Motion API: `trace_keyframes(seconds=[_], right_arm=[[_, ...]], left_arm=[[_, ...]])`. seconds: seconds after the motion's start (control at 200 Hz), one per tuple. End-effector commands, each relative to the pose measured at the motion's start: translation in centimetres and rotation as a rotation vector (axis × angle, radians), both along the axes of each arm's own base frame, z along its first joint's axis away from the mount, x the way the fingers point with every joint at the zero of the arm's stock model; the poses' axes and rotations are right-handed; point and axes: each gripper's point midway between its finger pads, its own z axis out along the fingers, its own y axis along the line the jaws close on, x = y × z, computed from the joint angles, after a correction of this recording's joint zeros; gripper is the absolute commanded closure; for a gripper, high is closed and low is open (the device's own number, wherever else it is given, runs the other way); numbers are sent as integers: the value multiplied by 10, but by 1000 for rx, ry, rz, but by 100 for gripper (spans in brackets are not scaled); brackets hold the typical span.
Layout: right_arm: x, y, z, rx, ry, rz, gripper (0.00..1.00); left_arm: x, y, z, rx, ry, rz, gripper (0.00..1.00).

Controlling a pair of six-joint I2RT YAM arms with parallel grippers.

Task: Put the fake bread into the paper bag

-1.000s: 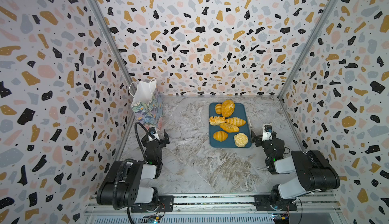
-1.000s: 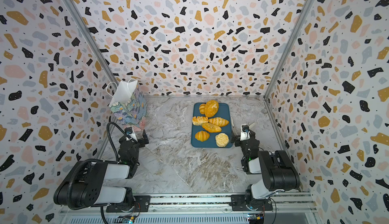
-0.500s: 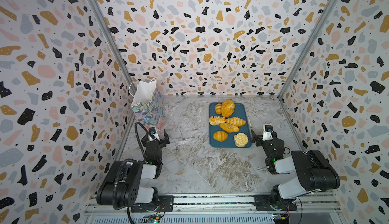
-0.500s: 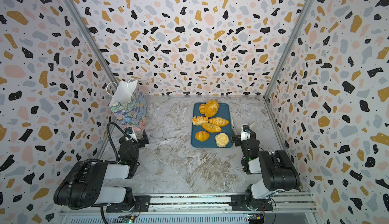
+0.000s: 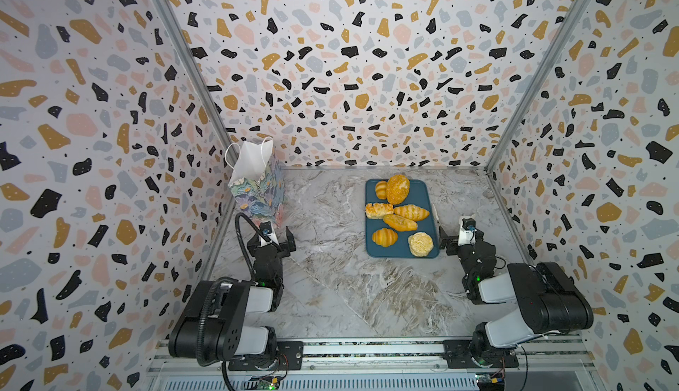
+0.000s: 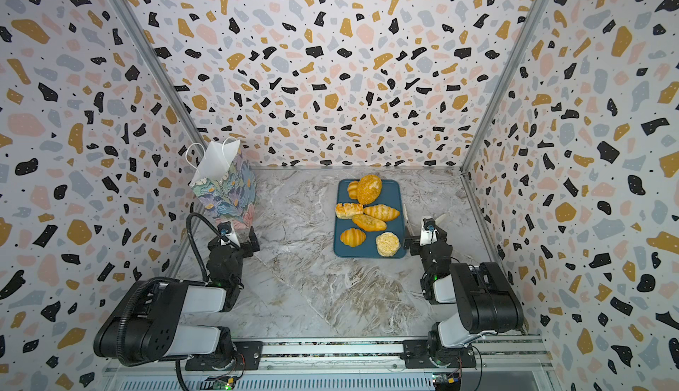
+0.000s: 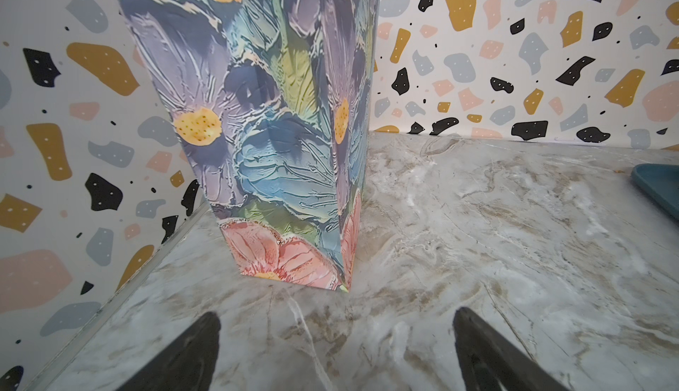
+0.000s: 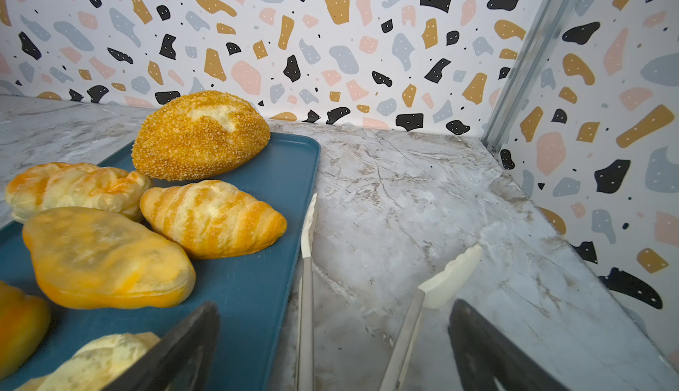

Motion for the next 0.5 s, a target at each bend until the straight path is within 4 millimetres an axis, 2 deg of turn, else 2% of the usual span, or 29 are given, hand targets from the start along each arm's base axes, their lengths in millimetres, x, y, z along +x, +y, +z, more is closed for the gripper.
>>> trace_keyframes(seconds=[0.0, 0.13, 0.255, 0.426, 0.446, 0.496], right_arm=[[1, -1, 11, -11, -41, -25, 1], [-16, 0, 25, -28, -126, -52, 1], [-32, -11, 36, -9, -186, -118, 1], [-30, -13, 46, -14, -168, -156, 1], [-28, -12, 39, -16, -122, -154, 1], [-20, -13, 38, 18, -67, -171, 1]], left_arm=[[6, -1, 14, 10, -47, -3, 1], [-1, -5, 17, 21, -72, -21, 1], [-14, -1, 26, 18, -125, 14, 1], [-22, 7, 37, 8, -149, 74, 1], [-23, 8, 38, 5, -146, 81, 1], [-22, 12, 40, -6, -139, 110, 1]])
